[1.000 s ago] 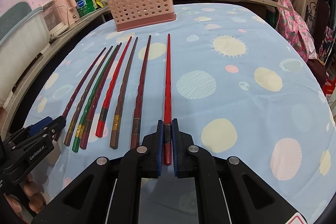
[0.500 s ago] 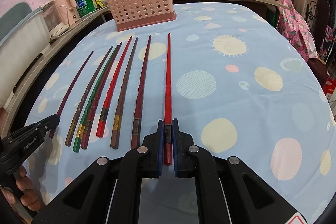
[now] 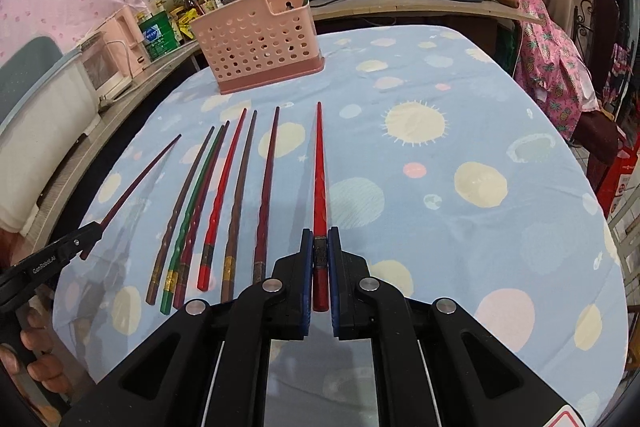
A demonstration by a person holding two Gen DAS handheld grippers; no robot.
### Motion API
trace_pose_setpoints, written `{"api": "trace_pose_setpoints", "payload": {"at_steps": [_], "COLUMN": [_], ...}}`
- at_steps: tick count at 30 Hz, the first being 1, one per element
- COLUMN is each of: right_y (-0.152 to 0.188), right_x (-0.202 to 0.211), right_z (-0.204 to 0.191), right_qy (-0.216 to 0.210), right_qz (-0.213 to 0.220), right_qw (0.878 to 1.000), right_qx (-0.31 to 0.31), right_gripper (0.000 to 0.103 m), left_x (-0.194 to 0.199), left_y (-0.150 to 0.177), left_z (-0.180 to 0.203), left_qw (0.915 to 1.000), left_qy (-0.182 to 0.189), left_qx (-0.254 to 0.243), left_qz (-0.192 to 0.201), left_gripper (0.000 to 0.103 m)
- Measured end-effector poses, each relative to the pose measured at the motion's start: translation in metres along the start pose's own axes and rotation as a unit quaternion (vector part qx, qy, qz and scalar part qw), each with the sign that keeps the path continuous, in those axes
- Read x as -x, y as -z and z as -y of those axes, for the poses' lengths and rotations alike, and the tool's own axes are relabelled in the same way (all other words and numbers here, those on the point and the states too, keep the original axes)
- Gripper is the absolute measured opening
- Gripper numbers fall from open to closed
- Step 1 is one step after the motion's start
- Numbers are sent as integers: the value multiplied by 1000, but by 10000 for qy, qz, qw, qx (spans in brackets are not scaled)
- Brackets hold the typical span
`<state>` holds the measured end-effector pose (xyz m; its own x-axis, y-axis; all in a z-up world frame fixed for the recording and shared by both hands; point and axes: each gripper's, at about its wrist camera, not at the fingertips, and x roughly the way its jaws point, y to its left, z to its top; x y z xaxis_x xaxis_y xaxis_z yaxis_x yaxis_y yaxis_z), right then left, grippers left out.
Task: Organize utensils
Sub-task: 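Carry both chopsticks up into the pink basket and open both tools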
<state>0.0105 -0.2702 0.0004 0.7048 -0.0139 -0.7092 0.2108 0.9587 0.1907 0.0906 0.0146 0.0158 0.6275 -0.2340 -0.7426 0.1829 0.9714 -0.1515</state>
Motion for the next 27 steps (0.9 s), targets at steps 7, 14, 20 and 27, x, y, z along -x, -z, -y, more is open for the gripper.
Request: {"api": "trace_pose_setpoints", "payload": {"at_steps": [7, 14, 20, 27], "right_y": [-32, -72, -98, -124], "right_x": [28, 51, 64, 76], "right_z": [0, 2, 1, -7], "right_qy": [-72, -153, -259, -424], "right_qz": [411, 749, 959, 1199], "right_qw": [9991, 9970, 9950, 9919], "right_qx": [-12, -71, -105, -65], "right_gripper": [7, 7, 7, 7], "left_x": [29, 48, 57, 61], "left_y": [-35, -76, -107, -141], "left_z": [0, 4, 11, 18], "left_qw": [9990, 9972, 9958, 9951], "left_qy": [57, 69, 87, 221], "left_qx": [72, 59, 31, 69], "left_qz": [439, 744, 910, 966], "left_gripper": [7, 7, 7, 7]}}
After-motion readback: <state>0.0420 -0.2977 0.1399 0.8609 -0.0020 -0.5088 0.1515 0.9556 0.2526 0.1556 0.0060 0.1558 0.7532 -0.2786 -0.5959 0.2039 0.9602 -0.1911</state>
